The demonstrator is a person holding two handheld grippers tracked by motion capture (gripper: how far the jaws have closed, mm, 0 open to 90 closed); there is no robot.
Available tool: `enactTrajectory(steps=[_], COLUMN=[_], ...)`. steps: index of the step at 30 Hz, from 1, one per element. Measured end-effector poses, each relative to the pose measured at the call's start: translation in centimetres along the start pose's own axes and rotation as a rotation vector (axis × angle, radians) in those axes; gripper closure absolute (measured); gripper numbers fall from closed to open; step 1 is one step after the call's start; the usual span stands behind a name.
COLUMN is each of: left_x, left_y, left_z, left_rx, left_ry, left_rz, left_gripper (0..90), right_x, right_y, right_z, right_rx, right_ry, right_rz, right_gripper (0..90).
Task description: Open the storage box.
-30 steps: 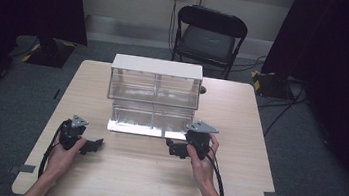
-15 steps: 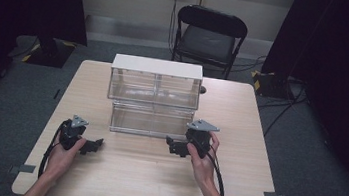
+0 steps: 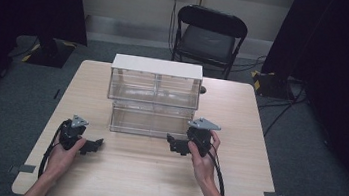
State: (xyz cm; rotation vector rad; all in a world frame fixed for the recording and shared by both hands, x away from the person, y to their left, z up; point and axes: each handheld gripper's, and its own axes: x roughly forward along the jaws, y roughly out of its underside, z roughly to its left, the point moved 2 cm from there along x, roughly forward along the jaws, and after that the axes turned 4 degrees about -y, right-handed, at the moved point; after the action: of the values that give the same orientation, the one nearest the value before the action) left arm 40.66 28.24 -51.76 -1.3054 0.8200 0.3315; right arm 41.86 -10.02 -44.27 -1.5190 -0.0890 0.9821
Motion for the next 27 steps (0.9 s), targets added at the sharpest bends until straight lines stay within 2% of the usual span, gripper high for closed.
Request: enactTrajectory(steps=[7,10,17,20,27], left_x=[-0.01,-0.02,-0.02,-0.01,-0.02], left_y=[0.00,-0.01,-0.01,0.00,-0.01], left_z=[0.00,0.01,0.01,0.00,0.01], left_rx=[0.000,0.001,0.001,0.001,0.001], left_ry=[0.000,0.001,0.001,0.000,0.001], left_rz=[0.001,0.002,0.002,0.001,0.003], left_gripper=[0.0,0.0,0.0,0.0,0.0], right_x=[-0.17,-0.22,-0.23,-0.03,0.30], right_y=[-0.33,-0.45,-0.55,-0.64,-0.73], right_z=[-0.09,-0.15,-0.18,-0.22,-0.19], right_rx=[-0.001,0.005,0.007,-0.007,-0.004], right_ry=[-0.008,0.007,0.008,0.010,0.017], right_rz=[0.002,-0.001,-0.003,0.013,0.027], right_gripper=[0.0,0.0,0.0,0.1,0.2])
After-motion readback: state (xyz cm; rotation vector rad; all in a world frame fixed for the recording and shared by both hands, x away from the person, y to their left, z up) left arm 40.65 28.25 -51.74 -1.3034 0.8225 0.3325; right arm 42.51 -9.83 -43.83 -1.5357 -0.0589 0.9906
